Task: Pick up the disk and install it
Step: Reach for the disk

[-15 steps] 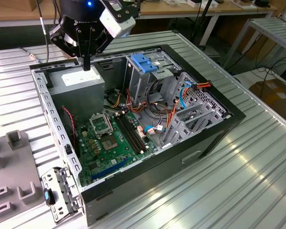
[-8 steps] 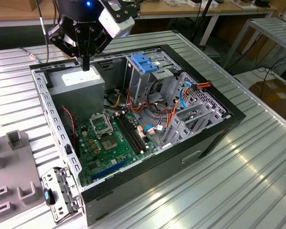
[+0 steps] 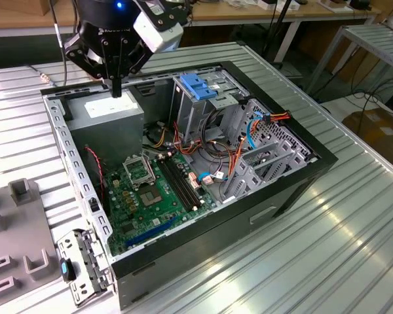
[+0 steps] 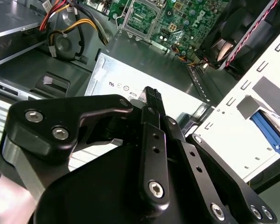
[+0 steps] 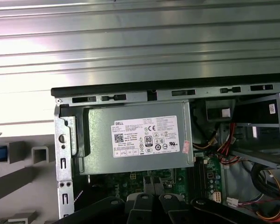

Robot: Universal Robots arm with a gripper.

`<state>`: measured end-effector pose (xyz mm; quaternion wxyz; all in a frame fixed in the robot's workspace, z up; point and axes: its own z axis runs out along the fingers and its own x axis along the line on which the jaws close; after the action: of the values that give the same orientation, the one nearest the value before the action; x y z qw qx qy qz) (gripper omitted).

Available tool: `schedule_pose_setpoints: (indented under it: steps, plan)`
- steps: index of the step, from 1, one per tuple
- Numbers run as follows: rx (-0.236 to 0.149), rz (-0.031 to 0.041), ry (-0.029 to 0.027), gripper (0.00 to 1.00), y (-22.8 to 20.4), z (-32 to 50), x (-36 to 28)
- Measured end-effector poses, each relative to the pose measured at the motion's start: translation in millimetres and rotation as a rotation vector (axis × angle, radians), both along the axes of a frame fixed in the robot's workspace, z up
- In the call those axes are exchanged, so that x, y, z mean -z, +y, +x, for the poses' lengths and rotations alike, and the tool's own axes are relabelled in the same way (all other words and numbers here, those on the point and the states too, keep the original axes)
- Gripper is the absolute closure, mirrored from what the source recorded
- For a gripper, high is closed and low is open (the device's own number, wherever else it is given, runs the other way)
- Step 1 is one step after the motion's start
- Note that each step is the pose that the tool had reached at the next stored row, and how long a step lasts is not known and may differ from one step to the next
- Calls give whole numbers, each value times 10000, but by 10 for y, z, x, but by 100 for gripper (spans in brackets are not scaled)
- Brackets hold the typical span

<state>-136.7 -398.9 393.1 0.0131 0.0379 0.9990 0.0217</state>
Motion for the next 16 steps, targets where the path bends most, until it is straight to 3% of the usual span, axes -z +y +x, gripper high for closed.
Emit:
schedule_pose_setpoints:
  steps: [16]
  plan:
    - [0,0,1,89,0,-52,2]
